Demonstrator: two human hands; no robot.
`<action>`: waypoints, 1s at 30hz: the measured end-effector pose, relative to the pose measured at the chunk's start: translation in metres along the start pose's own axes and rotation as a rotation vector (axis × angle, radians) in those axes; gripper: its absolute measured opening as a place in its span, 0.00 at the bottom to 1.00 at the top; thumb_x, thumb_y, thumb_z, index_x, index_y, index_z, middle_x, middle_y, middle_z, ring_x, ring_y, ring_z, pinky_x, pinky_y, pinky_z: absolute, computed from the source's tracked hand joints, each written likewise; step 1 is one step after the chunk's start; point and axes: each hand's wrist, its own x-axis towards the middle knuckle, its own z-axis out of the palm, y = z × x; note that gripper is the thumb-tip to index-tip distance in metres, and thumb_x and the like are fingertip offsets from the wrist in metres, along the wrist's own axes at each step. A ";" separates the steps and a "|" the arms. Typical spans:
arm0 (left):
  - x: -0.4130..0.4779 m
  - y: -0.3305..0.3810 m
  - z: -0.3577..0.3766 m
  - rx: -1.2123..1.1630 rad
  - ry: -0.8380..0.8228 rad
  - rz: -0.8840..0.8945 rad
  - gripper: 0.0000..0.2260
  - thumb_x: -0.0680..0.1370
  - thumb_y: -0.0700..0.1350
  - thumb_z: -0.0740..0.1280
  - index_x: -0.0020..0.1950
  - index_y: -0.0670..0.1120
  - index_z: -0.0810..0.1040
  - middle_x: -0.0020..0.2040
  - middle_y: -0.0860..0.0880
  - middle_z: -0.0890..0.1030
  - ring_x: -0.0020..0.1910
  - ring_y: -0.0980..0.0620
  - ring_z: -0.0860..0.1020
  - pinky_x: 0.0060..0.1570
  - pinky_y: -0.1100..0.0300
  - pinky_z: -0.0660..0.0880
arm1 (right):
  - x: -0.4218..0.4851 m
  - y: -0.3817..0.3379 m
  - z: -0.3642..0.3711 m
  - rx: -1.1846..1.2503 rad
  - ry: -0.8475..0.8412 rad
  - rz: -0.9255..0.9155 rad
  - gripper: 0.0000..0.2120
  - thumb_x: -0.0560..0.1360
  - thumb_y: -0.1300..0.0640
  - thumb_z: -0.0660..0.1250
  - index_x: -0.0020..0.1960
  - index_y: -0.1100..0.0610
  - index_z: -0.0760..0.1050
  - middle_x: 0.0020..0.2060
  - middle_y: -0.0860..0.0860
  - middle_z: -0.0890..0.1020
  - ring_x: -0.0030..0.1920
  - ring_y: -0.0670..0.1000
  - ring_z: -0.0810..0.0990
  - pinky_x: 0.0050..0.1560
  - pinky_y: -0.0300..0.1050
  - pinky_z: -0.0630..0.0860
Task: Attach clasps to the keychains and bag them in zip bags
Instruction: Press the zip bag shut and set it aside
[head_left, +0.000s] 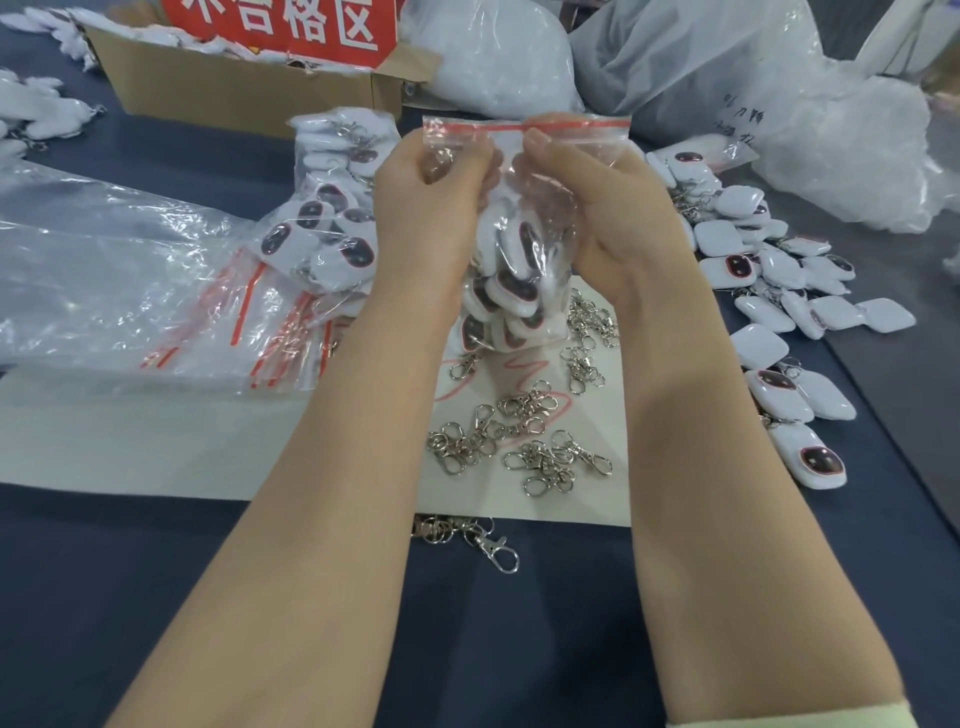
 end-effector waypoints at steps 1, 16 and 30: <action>0.000 0.000 0.000 -0.027 0.008 -0.012 0.08 0.77 0.38 0.66 0.39 0.45 0.77 0.34 0.50 0.81 0.37 0.53 0.79 0.48 0.54 0.79 | 0.000 0.001 -0.002 -0.009 -0.011 -0.005 0.14 0.75 0.67 0.67 0.33 0.58 0.82 0.30 0.52 0.83 0.35 0.50 0.81 0.43 0.42 0.79; -0.001 -0.004 0.000 -0.080 0.079 -0.059 0.08 0.79 0.42 0.66 0.47 0.36 0.78 0.34 0.48 0.82 0.34 0.55 0.80 0.46 0.57 0.80 | -0.001 0.001 0.001 -0.047 0.111 0.054 0.08 0.76 0.65 0.67 0.39 0.66 0.77 0.39 0.60 0.75 0.42 0.59 0.73 0.50 0.53 0.70; 0.000 -0.004 0.002 0.004 0.010 -0.035 0.07 0.77 0.42 0.69 0.39 0.44 0.78 0.38 0.50 0.82 0.37 0.57 0.78 0.44 0.65 0.76 | 0.003 0.005 -0.004 -0.062 0.082 0.043 0.15 0.76 0.63 0.69 0.30 0.59 0.80 0.28 0.54 0.79 0.29 0.50 0.77 0.35 0.40 0.75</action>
